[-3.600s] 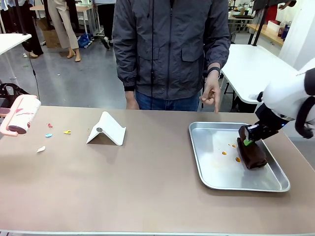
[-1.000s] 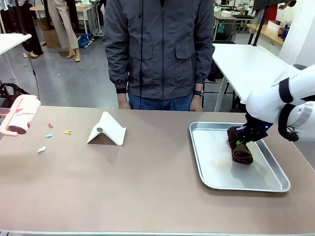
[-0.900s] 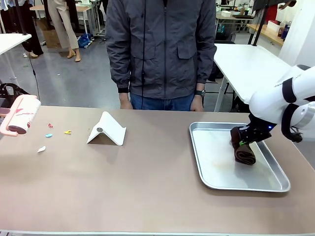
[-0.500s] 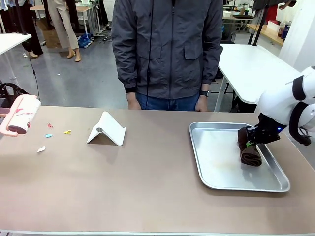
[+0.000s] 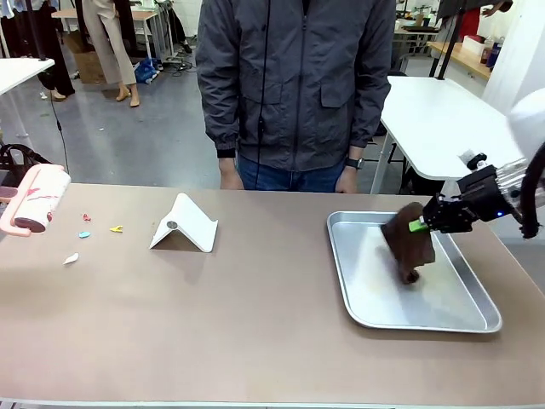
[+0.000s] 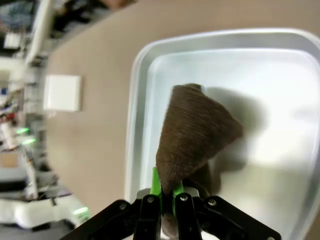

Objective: Clean the surface of the table.
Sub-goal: If a person points to the right, clean the right side of the table with your right hand, and if they point to the left, clean the left side with your left hand.

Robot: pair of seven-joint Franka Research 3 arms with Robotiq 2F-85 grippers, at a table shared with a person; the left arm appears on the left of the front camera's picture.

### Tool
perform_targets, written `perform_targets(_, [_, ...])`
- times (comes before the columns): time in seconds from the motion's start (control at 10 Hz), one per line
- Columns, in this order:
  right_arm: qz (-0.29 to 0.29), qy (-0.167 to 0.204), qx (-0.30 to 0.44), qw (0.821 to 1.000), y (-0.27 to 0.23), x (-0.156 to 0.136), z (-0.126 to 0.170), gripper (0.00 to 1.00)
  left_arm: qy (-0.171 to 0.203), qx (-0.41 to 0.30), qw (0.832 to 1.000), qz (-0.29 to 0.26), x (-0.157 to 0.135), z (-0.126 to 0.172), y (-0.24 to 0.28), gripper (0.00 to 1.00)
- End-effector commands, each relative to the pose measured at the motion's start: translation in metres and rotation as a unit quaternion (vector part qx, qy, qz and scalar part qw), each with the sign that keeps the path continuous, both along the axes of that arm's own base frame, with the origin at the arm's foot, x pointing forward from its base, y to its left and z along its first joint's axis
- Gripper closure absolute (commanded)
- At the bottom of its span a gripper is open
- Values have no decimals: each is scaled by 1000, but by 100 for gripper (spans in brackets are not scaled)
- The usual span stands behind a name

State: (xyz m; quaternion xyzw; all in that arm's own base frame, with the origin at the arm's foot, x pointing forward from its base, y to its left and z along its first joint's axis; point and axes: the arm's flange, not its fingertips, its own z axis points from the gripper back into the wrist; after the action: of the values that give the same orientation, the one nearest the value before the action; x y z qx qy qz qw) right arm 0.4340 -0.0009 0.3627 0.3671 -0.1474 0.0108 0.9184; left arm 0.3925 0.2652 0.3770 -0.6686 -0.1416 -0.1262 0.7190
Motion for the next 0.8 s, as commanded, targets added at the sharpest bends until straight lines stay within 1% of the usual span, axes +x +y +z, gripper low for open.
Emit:
perform_targets(0.0, [61,27,158,985,-14,-5,-10,91,4,-2,1000,3,-4,5,-4,100])
perform_targets(0.1, [79,27,215,973,-14,-9,-4,91,4,-2,1000,3,-4,5,-4,100])
perform_targets(0.2, [110,32,277,954,-18,-14,2,91,4,-2,1000,3,-4,5,-4,100])
perform_targets(0.3, [147,58,361,919,-27,-20,8,91,4,-2,1000,3,-4,5,-4,100])
perform_targets(0.4, [141,81,390,907,-38,-28,12,91,4,-2,1000,3,-4,5,-4,100])
perform_targets(0.5, [129,89,387,909,-50,-36,15,91,4,-2,1000,3,-4,5,-4,100])
perform_targets(0.6, [110,86,381,914,-68,-45,16,91,4,-2,1000,3,-4,5,-4,100])
perform_targets(0.7, [97,72,382,916,-87,-55,15,91,4,-2,1000,3,-4,5,-4,100])
